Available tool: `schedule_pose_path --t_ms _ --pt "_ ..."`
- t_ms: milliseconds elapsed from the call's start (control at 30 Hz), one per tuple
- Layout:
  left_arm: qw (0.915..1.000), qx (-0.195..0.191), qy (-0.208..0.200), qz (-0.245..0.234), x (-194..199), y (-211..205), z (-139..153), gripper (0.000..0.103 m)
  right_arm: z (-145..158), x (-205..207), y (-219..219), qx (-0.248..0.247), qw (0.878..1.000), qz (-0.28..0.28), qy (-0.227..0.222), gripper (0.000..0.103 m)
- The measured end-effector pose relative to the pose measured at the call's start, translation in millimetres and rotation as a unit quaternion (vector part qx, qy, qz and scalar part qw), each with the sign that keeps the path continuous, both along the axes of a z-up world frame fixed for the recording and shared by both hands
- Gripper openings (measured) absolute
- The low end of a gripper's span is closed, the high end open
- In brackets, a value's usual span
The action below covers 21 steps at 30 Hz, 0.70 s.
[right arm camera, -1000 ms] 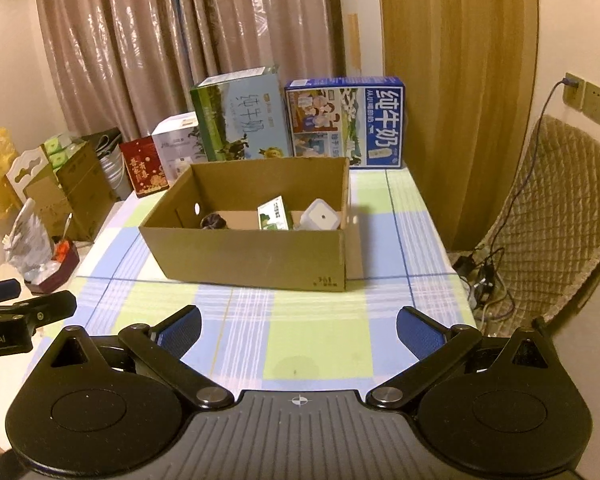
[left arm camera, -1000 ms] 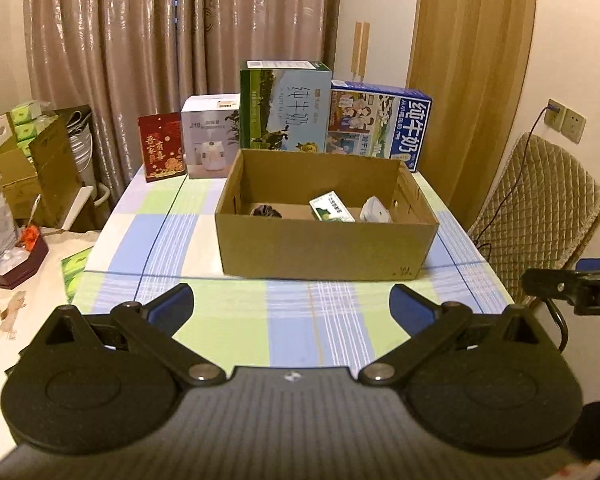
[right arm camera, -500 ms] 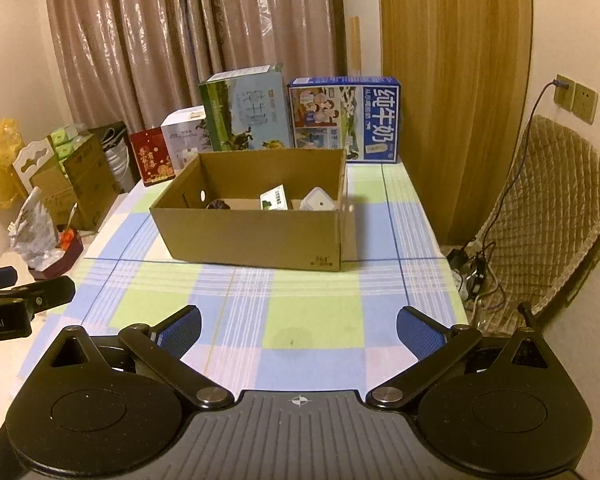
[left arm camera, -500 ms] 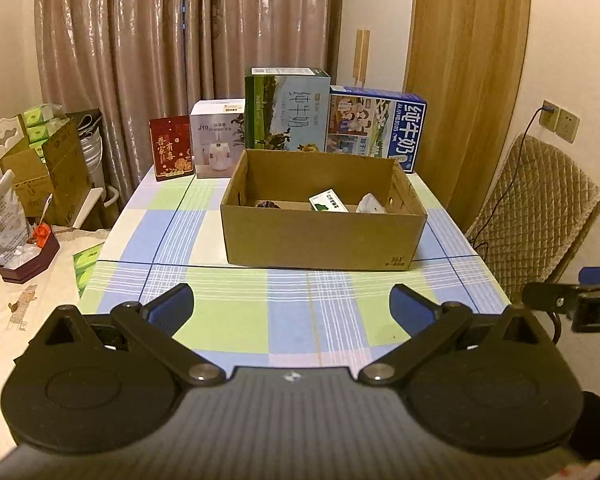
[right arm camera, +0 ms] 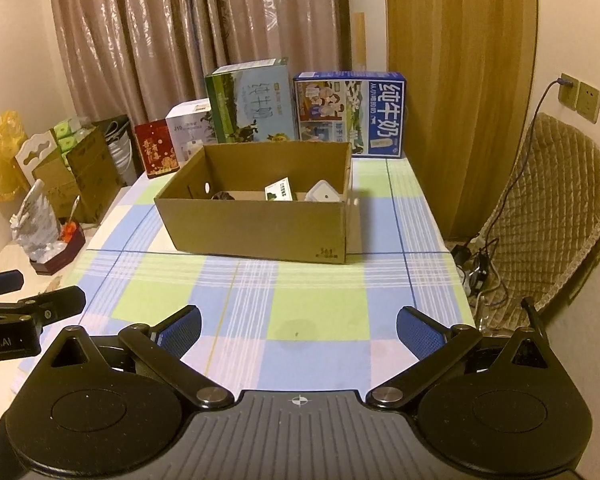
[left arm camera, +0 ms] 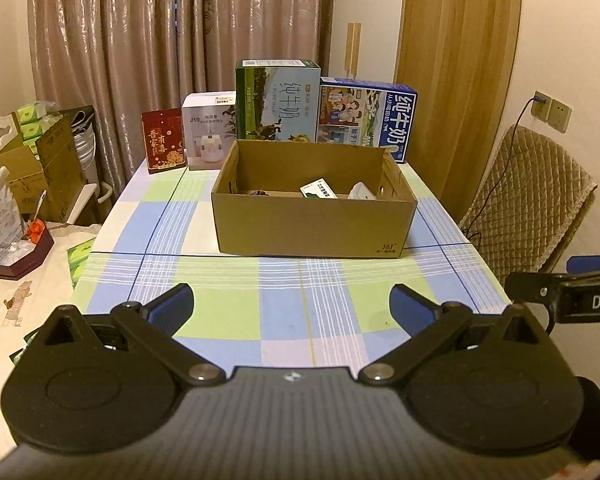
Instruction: Organize objects
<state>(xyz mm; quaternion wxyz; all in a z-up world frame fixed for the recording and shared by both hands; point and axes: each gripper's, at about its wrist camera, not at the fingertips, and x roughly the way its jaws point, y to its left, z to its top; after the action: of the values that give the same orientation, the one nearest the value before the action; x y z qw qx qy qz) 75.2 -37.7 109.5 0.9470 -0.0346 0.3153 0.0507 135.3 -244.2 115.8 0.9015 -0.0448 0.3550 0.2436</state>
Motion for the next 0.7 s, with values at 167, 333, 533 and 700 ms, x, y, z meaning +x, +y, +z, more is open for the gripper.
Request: schedule_pose_path --t_ms 167,333,533,700 --pt "1.0 0.0 0.0 -0.001 0.0 0.8 -0.1 0.102 -1.4 0.2 1.2 0.0 1.0 0.0 0.002 0.101" --pt "1.0 0.0 0.001 0.0 0.8 0.2 -1.5 0.102 -1.9 -0.2 3.8 -0.001 1.0 0.004 0.0 0.101" --pt "1.0 -0.001 0.0 -0.001 0.6 -0.1 -2.4 0.102 -2.5 -0.6 5.8 -0.002 1.0 0.004 -0.001 0.101" --pt "1.0 -0.004 -0.001 0.0 1.2 -0.2 -1.5 0.102 -2.8 -0.6 7.1 -0.001 1.0 0.003 -0.001 0.101"
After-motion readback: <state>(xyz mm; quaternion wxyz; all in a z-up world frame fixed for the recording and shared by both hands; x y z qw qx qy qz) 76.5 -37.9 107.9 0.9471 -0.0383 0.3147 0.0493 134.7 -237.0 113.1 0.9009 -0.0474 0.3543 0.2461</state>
